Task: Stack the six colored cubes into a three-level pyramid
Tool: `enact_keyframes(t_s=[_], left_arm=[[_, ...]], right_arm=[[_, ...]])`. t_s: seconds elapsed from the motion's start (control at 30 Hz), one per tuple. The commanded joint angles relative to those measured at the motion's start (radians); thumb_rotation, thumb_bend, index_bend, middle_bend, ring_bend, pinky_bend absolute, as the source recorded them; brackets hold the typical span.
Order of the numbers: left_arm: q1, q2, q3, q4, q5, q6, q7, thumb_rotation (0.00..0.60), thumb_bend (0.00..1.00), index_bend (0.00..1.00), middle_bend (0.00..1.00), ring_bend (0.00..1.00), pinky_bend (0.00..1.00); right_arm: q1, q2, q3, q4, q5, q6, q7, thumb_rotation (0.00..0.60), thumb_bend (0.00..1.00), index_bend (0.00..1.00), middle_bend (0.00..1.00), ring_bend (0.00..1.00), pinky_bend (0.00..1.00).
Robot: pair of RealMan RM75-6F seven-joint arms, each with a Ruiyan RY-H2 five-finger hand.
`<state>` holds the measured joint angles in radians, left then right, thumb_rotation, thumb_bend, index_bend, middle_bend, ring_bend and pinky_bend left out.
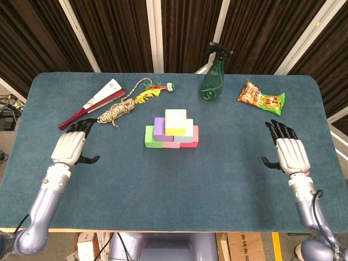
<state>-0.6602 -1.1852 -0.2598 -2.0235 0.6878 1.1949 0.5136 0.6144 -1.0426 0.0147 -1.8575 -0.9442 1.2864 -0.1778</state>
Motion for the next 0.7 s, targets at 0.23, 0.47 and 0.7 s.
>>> enact_keyframes(t_s=[0.23,0.47,0.7], left_arm=[[-0.126,-0.166,0.014,0.077,-0.181,0.007,0.153,0.6,0.39,0.0,0.04,0.05,0.09],[-0.186,-0.269,0.026,0.143,-0.276,0.025,0.223,0.6,0.43,0.0,0.05,0.05,0.09],[-0.223,-0.342,0.029,0.218,-0.347,0.022,0.258,0.6,0.44,0.0,0.05,0.05,0.09]], right_arm=[[-0.034,0.033,0.047,0.012,-0.01,-0.064,0.067,0.6,0.29,0.0,0.0,0.0,0.09],[-0.054,0.049,0.075,0.016,-0.024,-0.101,0.111,0.6,0.29,0.0,0.0,0.0,0.09],[-0.071,0.057,0.098,0.022,-0.037,-0.129,0.139,0.6,0.29,0.0,0.0,0.0,0.09]])
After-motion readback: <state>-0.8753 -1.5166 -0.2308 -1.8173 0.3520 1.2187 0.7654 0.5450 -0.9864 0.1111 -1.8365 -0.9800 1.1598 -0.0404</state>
